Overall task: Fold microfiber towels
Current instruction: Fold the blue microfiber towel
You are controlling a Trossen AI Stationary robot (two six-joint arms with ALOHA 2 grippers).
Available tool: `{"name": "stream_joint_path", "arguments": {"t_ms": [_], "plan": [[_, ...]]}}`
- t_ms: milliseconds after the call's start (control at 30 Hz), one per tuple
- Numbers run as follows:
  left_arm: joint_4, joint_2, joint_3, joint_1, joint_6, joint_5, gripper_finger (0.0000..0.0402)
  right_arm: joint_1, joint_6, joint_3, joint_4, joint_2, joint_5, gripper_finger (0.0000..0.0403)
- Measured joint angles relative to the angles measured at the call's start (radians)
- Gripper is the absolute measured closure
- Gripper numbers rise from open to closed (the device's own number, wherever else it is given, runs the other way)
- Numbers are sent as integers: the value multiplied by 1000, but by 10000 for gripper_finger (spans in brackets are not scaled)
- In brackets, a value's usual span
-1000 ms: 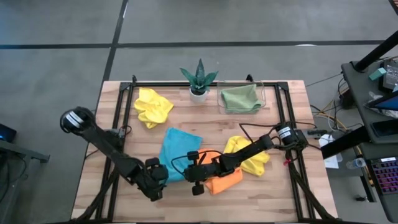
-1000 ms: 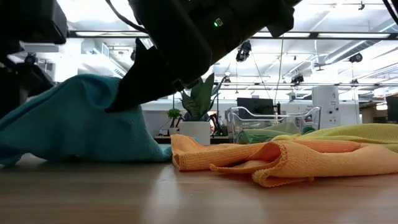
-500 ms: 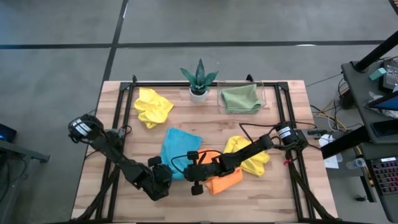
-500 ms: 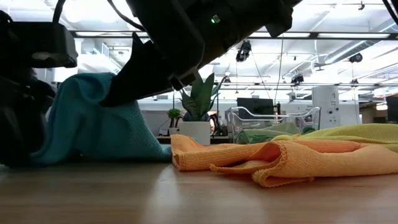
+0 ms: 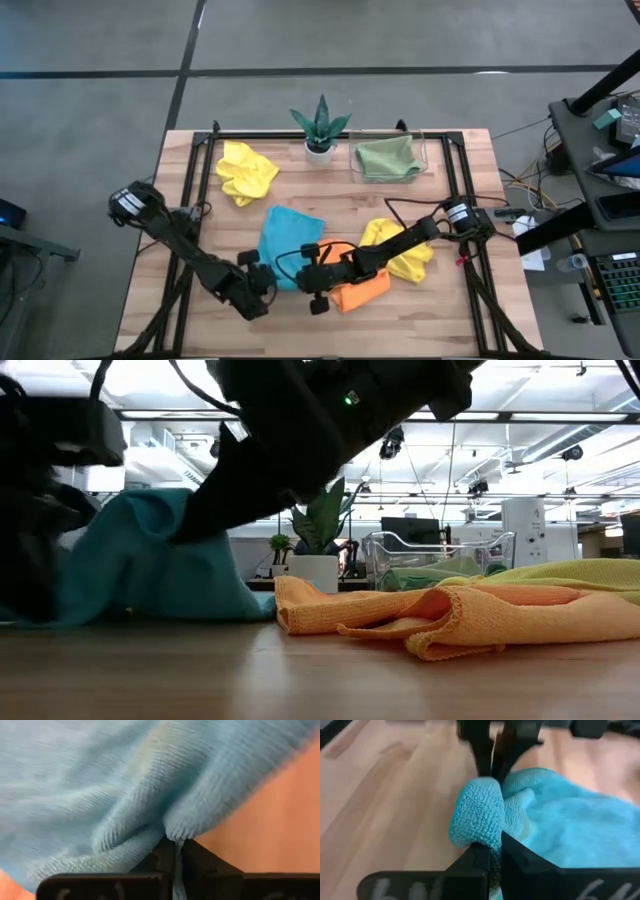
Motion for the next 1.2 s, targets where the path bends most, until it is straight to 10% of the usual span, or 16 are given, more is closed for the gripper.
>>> {"name": "stream_joint_path", "arguments": {"t_ms": [300, 1200], "plan": [[3, -110, 147, -1, 195, 340, 400, 14, -14, 0, -14, -1, -467, 394], [-343, -162, 183, 168, 314, 291, 401, -103, -106, 0, -196, -67, -141, 394]]}}
